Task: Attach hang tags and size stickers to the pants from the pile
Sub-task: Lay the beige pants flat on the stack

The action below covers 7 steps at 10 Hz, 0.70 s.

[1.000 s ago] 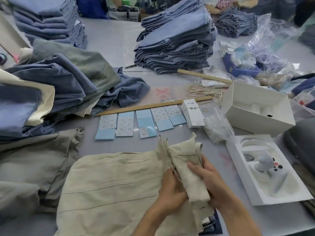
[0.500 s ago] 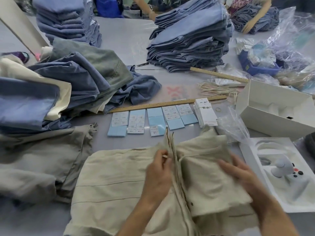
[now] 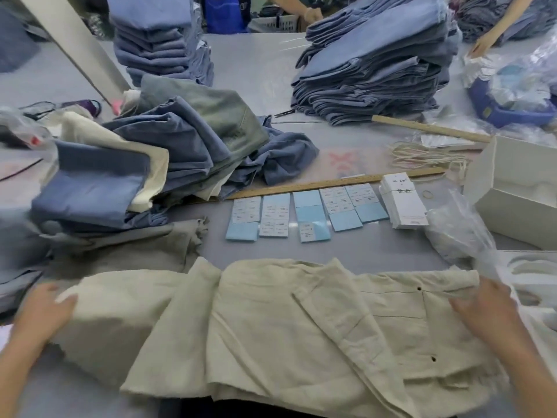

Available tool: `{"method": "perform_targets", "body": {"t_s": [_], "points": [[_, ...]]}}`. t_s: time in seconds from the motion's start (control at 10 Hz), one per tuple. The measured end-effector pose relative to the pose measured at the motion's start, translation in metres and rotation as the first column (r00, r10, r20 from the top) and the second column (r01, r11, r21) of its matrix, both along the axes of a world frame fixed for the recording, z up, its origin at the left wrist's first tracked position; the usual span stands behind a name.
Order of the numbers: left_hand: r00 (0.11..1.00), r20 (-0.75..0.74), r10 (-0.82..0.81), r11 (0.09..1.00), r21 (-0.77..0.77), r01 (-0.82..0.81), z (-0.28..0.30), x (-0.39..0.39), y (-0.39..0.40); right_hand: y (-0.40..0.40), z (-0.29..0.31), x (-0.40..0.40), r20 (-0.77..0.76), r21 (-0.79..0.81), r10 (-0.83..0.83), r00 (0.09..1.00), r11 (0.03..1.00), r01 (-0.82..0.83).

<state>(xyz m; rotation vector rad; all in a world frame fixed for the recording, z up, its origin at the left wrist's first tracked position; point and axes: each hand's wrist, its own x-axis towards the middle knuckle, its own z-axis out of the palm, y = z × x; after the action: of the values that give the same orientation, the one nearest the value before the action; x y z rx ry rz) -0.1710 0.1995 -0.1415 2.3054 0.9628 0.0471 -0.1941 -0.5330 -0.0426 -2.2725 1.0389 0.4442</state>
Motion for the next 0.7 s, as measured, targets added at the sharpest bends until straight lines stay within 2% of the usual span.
{"method": "perform_targets", "body": {"t_s": [0.1,0.2,0.3,0.4,0.5,0.6,0.7], "points": [[0.992,-0.066,0.109,0.991,-0.070,-0.113,0.026,0.002,0.037,0.081,-0.020,-0.016,0.270,-0.494,0.290,0.918,0.860,-0.127],[0.999,-0.022,0.029,1.000,0.008,-0.028,0.042,0.005,0.031,0.123,-0.013,-0.031,0.215,-0.309,0.372,0.903,0.903,-0.298],[0.996,0.062,-0.068,0.995,0.077,0.063,0.078,0.022,0.025,0.173,-0.017,-0.044,-0.079,-0.200,0.566,0.820,0.797,-0.570],[0.958,0.271,-0.099,0.995,0.059,0.087,0.110,0.024,0.001,0.180,0.011,-0.029,0.009,-0.175,0.601,0.800,0.788,-0.590],[0.924,0.373,-0.087,0.992,-0.054,0.115,0.121,0.023,-0.034,0.209,0.054,-0.001,0.414,0.258,0.219,0.884,0.902,-0.345],[0.920,0.380,-0.097,0.990,-0.062,0.130,0.121,0.029,-0.055,0.300,0.078,0.019,0.217,0.926,-0.126,0.968,0.342,-0.163],[0.913,0.397,-0.092,0.983,-0.111,0.148,0.127,0.031,-0.056,0.411,0.071,0.035,0.103,0.992,-0.015,0.995,0.080,-0.102]]}}
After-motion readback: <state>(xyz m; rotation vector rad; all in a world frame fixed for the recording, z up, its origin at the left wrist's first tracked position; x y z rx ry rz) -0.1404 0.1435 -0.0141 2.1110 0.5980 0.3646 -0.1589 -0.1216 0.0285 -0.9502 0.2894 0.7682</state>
